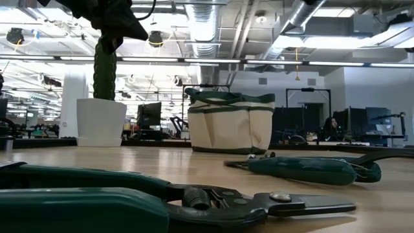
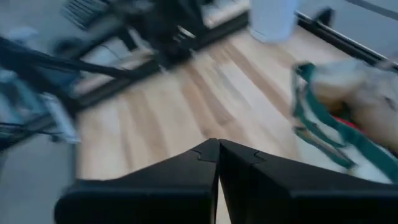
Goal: Pick & Place Garden tools in Gardening bag
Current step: Put the shear scissor into the side pocket of the gardening bag
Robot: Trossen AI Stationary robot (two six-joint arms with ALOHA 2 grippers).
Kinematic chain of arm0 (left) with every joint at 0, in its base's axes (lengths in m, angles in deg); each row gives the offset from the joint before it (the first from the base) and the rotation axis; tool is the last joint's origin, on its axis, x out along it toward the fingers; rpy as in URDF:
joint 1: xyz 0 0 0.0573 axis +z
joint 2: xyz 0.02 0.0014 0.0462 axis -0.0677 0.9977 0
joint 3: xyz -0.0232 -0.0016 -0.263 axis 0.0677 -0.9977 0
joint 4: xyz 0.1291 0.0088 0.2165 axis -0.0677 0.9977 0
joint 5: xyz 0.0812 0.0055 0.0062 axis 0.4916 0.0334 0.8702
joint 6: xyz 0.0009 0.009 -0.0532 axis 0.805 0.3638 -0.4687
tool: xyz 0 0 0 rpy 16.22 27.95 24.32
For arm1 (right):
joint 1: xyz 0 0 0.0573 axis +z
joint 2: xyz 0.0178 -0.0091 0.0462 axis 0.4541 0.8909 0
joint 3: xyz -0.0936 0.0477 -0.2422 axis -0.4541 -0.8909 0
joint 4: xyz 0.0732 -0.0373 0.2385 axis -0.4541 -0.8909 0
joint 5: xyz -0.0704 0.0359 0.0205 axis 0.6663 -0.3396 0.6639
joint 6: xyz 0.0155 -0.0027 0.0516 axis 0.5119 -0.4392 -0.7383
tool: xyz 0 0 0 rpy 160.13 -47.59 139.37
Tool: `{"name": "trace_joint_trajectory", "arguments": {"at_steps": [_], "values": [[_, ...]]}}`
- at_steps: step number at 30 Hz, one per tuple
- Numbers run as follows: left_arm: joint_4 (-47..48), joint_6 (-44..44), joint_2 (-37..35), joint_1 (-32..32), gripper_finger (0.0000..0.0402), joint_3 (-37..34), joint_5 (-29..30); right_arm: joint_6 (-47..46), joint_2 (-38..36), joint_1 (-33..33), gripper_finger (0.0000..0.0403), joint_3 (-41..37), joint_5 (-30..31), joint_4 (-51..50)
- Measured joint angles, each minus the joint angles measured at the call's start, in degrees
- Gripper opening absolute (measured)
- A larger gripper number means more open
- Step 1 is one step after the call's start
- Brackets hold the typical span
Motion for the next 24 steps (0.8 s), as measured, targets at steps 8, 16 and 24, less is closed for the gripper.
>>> {"name": "trace_joint_trajectory", "arguments": {"at_steps": [8, 16, 24], "values": [[-1.18, 0.53, 0.0, 0.0, 0.0001, 0.0, -6.37, -4.21, -2.65, 7.8, 0.0, 0.0, -0.04, 1.03], [-10.5, 4.81, 0.0, -2.36, 0.0001, 0.0, -17.42, -4.39, -2.41, 12.14, 0.0, -0.02, 2.28, 4.77], [-14.4, 4.94, -0.17, -6.62, 0.0001, 0.0, -18.01, -4.39, -2.41, 13.53, 0.0, 0.0, 4.35, 10.71]]}}
